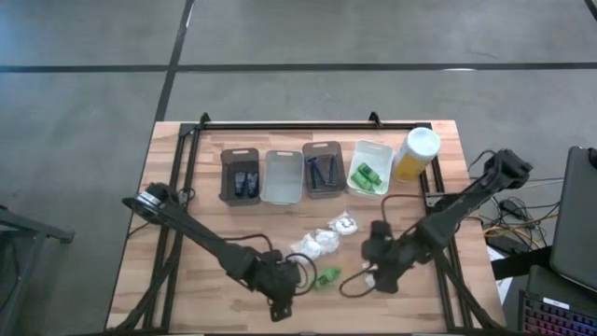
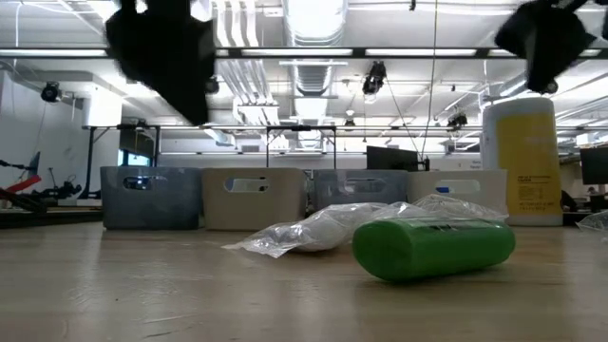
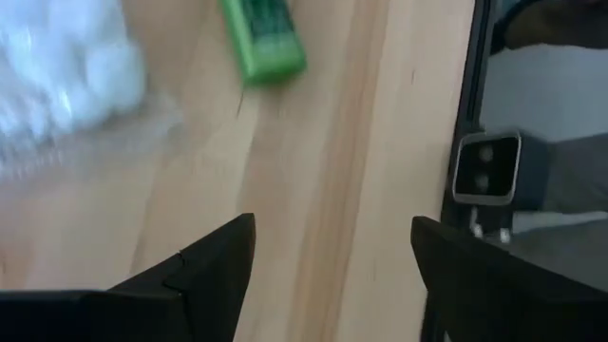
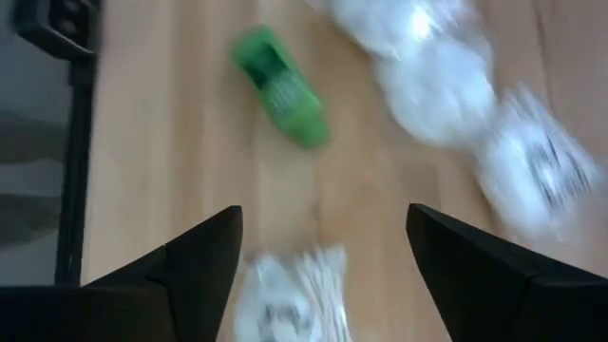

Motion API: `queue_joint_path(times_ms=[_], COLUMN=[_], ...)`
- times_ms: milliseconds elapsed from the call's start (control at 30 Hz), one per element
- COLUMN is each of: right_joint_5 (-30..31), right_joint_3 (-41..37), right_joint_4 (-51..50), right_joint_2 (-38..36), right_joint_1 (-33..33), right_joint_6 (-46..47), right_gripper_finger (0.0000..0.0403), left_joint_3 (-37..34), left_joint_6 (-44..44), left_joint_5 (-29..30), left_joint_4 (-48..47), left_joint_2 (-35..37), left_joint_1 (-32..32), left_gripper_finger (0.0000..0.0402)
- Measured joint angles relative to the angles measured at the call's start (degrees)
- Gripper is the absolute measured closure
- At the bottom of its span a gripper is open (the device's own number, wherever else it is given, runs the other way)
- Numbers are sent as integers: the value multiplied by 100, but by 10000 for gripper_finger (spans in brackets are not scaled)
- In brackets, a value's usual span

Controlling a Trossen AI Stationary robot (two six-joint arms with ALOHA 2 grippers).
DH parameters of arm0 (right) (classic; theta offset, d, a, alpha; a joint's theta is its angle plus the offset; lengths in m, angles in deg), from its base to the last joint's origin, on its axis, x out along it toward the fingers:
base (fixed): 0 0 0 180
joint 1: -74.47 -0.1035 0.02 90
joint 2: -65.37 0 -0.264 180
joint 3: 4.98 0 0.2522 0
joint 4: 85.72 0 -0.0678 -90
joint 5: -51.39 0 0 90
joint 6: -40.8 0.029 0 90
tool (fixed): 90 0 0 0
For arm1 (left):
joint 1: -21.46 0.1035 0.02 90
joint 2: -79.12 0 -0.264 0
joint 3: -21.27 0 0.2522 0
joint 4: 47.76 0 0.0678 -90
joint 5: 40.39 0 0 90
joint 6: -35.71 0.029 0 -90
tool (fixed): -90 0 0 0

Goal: Pick & Place Travel size toiletries
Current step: Put the green shampoo into the white bin

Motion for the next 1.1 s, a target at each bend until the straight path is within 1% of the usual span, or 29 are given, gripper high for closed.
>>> queue_joint_path(times_ms=[67, 200, 300, 400, 500, 633, 767, 933, 1100], right_joint_5=[-8, -36, -249, -311, -315, -372, -742, -756, -800], right_joint_3=[140, 441, 767, 1150, 1632, 2280, 2723, 2936, 2941], right_joint_4=[299, 393, 394, 393, 252, -81, -258, -300, -346], right_joint_2=[300, 959, 1530, 2097, 2609, 3139, 3562, 3865, 3934], right_joint_1=[65, 195, 257, 278, 343, 489, 661, 809, 898], right_joint_6=[-395, -924, -1452, -2041, -2518, -2667, -2677, -2739, -2841], right_gripper_finger=[120, 133, 139, 139, 129, 110, 94, 78, 71], left_joint_3=[-421, -1281, -1924, -2465, -2905, -3324, -3642, -3868, -3959], left_joint_6=[-101, -198, -307, -344, -348, -335, -183, -15, 19], left_joint_5=[-62, -80, -79, 12, 99, 160, 171, 176, 175], left_joint_4=[196, 710, 1054, 1314, 1485, 1526, 1555, 1557, 1552], left_joint_2=[286, 960, 1488, 2018, 2496, 3038, 3467, 3817, 3975], left_joint_1=[4, 7, 4, 4, 4, 0, -7, -7, -45], left_gripper_finger=[115, 115, 115, 115, 115, 115, 115, 115, 115])
